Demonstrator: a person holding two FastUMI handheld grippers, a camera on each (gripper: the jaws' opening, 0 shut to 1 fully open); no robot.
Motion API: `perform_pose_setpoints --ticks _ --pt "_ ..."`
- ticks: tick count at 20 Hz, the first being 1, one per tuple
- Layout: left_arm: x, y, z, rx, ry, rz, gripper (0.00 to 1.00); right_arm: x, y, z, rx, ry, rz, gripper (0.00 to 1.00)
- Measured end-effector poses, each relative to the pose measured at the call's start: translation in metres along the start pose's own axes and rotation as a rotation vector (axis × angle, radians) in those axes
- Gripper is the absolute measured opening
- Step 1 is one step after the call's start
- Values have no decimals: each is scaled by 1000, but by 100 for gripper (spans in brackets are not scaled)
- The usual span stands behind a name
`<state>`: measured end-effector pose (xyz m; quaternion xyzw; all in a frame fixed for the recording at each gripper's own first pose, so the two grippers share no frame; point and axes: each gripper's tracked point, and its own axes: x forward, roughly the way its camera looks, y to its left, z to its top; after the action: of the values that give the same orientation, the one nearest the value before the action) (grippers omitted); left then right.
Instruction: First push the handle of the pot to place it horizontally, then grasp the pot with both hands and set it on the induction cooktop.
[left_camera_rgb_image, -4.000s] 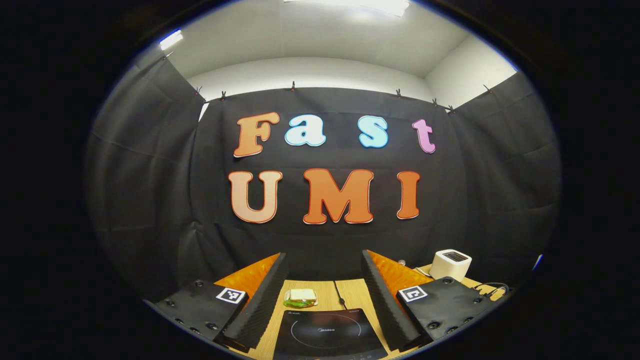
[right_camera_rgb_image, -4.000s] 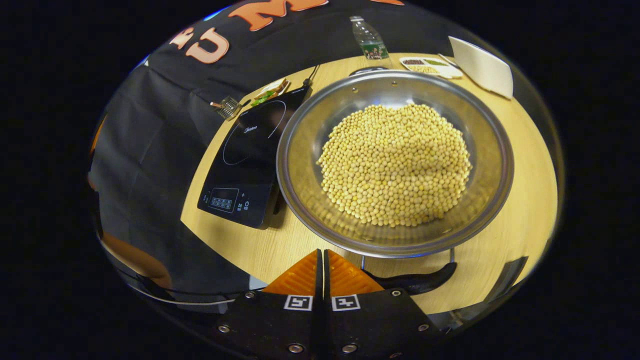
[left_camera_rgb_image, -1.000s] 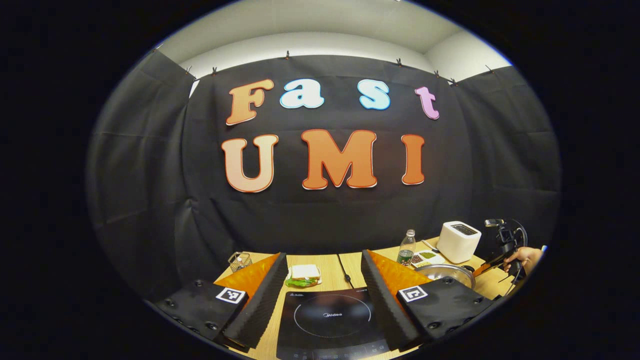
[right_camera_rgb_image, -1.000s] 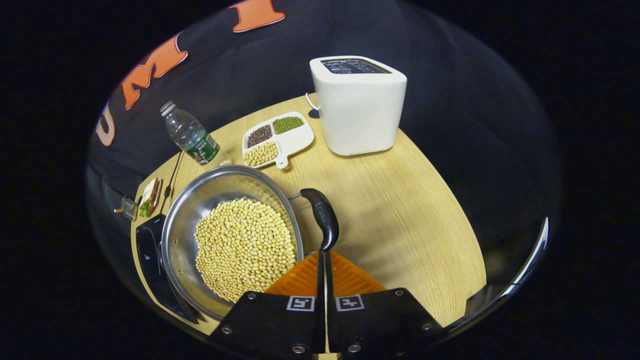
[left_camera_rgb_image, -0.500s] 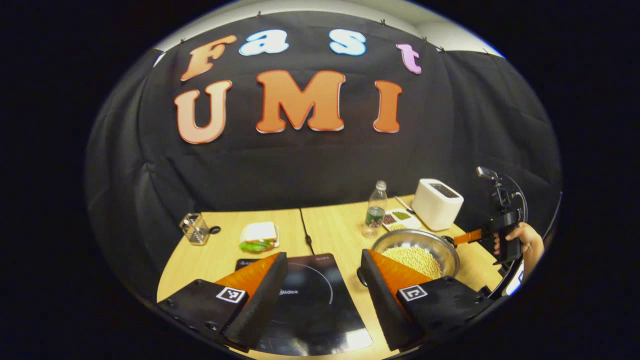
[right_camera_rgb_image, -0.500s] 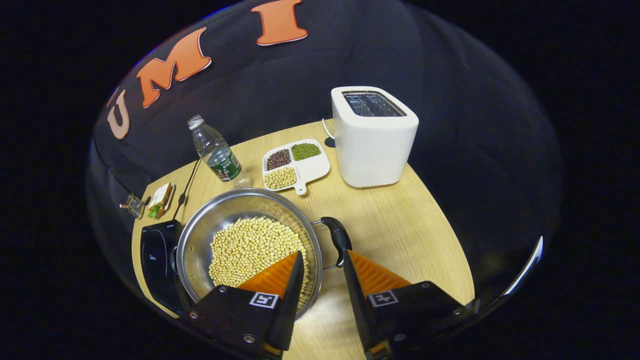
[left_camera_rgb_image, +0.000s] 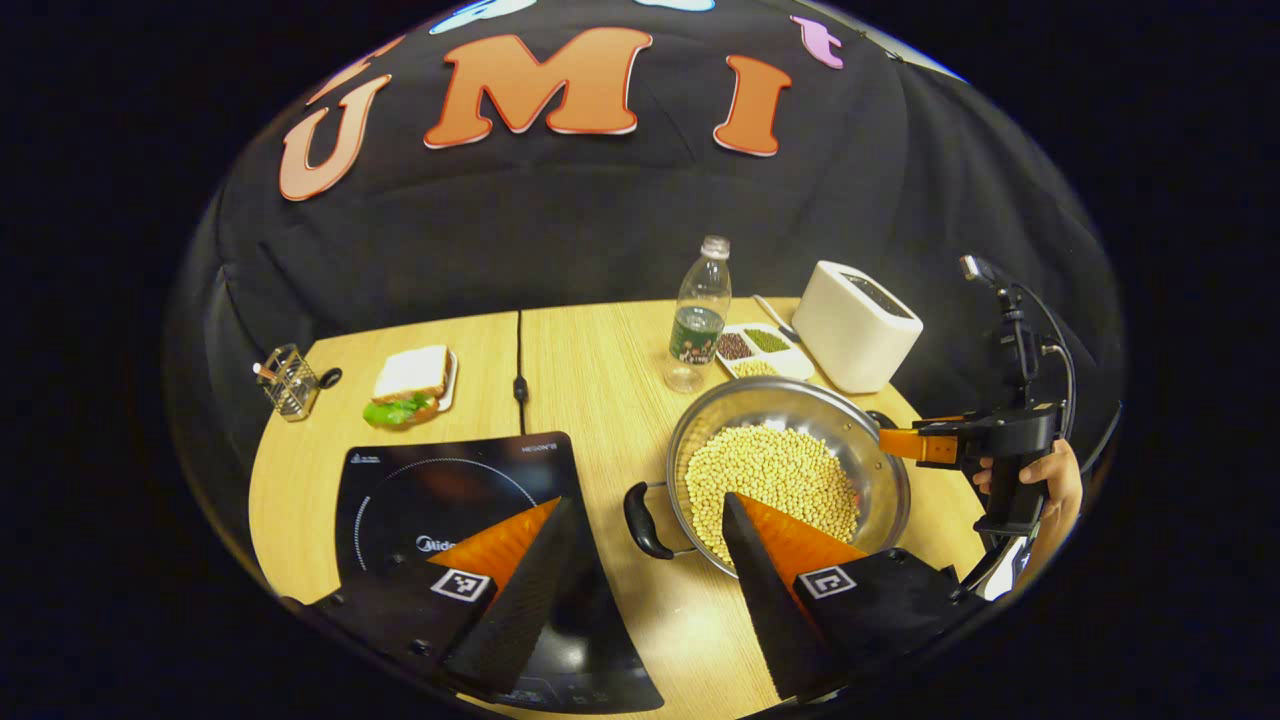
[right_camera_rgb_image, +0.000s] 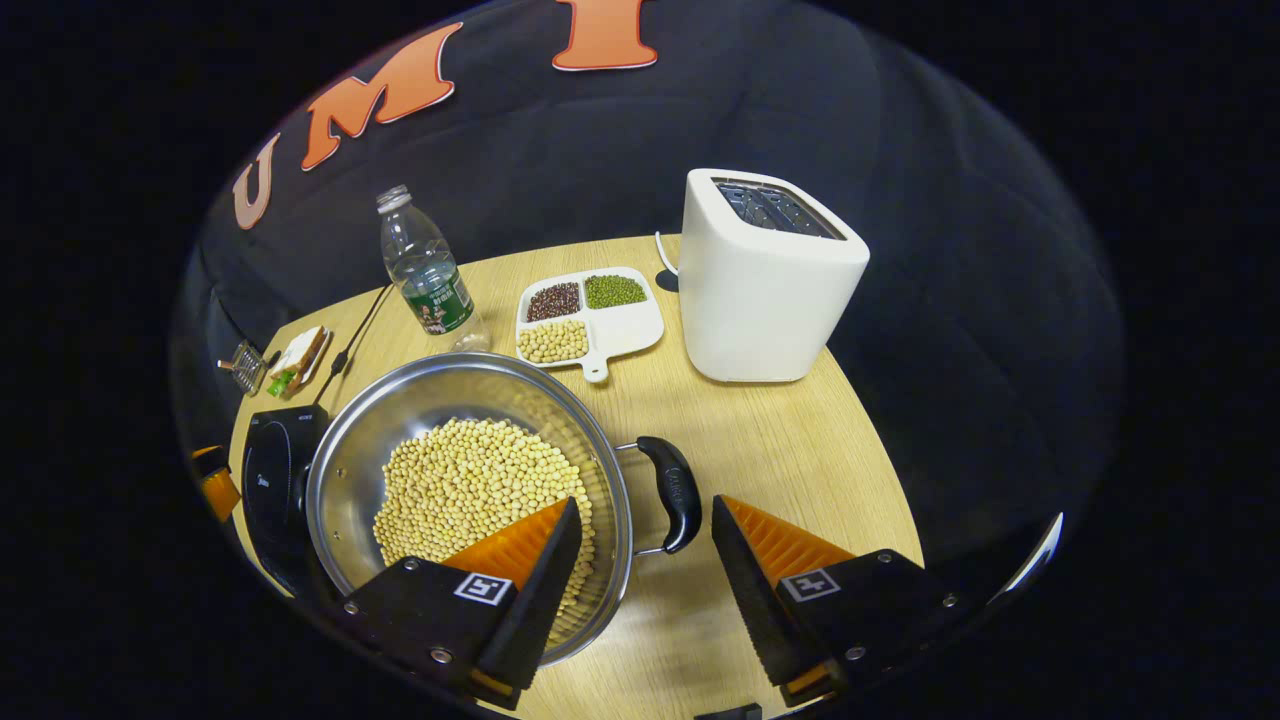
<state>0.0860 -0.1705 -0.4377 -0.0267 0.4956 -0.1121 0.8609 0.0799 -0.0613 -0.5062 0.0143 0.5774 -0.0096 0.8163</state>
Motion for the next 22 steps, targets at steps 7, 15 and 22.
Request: perform_pose_setpoints --ticks 7,15,22 --pt "55 2 -31 -41 130 56 94 18 -1 -10 15 18 -12 84" --pt "91 5 -49 -53 160 106 92 33 -4 -19 -12 44 -32 79" --pt "114 9 -53 -64 64 190 77 37 -3 -14 -12 -12 -13 64"
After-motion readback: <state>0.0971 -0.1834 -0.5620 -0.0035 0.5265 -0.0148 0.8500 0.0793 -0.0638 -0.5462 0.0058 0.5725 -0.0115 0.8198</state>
